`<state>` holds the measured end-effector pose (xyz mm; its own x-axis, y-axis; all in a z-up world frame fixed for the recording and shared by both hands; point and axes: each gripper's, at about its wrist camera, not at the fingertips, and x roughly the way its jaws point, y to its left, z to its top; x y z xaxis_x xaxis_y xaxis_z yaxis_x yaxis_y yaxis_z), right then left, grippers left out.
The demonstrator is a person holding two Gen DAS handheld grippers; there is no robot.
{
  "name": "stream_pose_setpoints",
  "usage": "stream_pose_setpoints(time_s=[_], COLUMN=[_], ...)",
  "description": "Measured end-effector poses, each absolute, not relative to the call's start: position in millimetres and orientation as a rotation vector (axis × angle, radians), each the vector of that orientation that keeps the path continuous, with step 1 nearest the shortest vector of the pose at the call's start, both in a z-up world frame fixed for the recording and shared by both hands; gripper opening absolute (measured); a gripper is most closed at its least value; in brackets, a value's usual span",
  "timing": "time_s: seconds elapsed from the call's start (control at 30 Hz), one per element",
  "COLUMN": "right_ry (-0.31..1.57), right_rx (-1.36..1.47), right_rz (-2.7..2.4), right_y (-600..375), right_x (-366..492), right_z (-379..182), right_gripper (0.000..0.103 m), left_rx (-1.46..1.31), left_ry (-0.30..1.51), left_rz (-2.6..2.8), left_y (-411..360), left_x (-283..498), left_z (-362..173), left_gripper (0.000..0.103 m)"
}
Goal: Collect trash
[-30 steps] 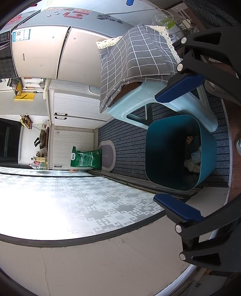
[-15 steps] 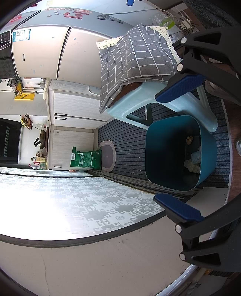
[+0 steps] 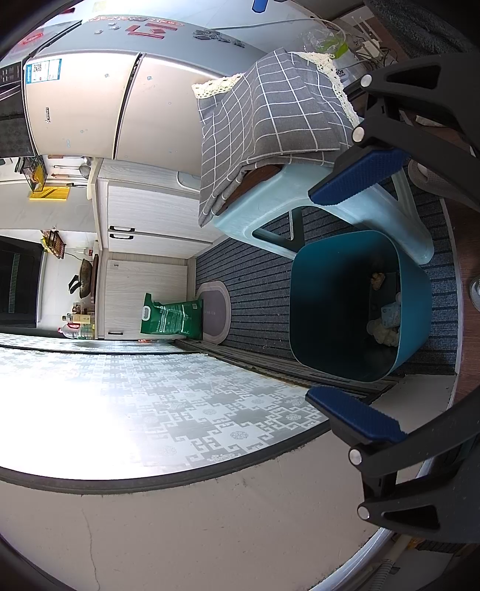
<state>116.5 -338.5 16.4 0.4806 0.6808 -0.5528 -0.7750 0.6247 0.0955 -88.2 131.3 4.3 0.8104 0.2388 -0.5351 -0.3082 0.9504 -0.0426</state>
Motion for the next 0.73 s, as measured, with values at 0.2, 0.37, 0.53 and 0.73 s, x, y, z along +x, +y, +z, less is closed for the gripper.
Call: stream_pose_setpoints(time_s=[0.2,0.37,0.53,0.73], right_ry=[0.591,0.592,0.592,0.592], right_rx=[-0.176,-0.178,-0.178,-0.178], right_rz=[0.893,0.893,0.893,0.893], right_y=[-338.6,-338.2,-338.3,-338.6], right_x=[116.6,116.8,117.0,116.9], right_z=[16.5,16.7,16.5,16.7], right_gripper=[0.100,0.100,0.100,0.100], left_rx=[-0.126,-0.127,-0.126,-0.133], left_ry=[0.555,0.555,0.562,0.564], left_rz=[0.289,0.290,0.288,0.287], left_y=[132.0,132.3,135.9,140.5], left_x=[-88.3,-88.3,-86.9,-87.3], left_z=[5.6,5.3,5.7,5.1], left_gripper=[0.100,0.100,0.100,0.100])
